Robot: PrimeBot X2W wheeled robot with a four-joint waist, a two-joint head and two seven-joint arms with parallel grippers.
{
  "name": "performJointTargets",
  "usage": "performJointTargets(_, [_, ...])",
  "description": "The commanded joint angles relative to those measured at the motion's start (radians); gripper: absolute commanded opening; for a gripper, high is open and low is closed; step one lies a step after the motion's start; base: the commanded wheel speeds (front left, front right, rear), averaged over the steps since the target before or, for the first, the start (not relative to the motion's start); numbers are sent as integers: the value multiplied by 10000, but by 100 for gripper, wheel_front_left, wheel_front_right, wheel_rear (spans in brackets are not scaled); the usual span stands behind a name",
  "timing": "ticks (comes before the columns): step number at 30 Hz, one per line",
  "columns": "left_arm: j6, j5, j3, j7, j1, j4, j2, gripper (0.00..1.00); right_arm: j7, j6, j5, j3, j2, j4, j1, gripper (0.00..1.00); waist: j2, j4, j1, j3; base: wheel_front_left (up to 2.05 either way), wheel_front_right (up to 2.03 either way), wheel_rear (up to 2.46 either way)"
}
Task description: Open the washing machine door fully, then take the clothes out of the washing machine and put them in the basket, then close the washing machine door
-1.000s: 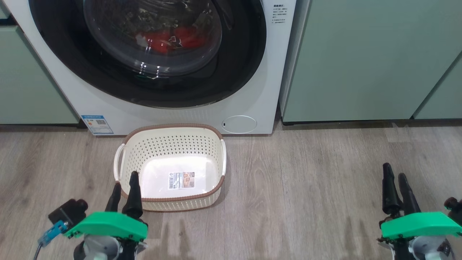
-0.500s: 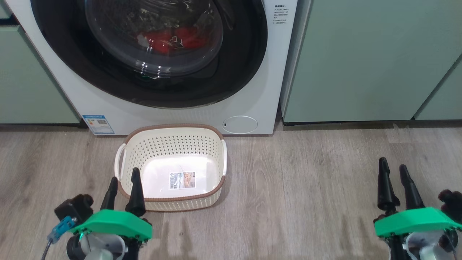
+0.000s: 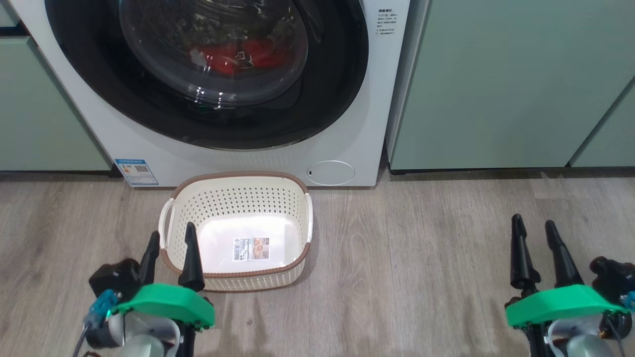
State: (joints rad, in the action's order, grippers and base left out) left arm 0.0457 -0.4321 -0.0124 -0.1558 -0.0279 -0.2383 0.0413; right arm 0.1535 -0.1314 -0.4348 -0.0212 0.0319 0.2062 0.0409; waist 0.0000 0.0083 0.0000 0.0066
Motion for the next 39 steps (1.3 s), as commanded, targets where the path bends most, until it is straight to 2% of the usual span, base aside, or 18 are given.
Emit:
performJointTargets(1, [91, 414, 188, -183, -532, 417, 147, 100, 205, 6, 351, 222, 141, -266, 434, 100, 0, 4, 0, -9, 0, 0, 0])
performJointTargets(9, [72, 1407, 123, -447, -609, 436, 138, 100, 470, 6, 1093, 400, 154, 145, 526, 100, 0, 8, 0, -34, 0, 0, 0])
performJointTargets(29, [173, 3429, 323, -1037, -816, -38, 98, 100, 1060, 7, 3227, 578, 182, 10, 666, 100, 0, 29, 0, -46, 0, 0, 0])
performJointTargets(32, [142, 3421, 370, -1060, -828, -101, 95, 100, 1083, 7, 3225, 578, 183, 52, 664, 100, 0, 32, 0, -44, 0, 0, 0])
performJointTargets(39, [31, 2607, 472, -1060, -841, -328, 91, 100, 1083, 7, 2882, 526, 183, 198, 646, 100, 0, 27, 0, -44, 0, 0, 0])
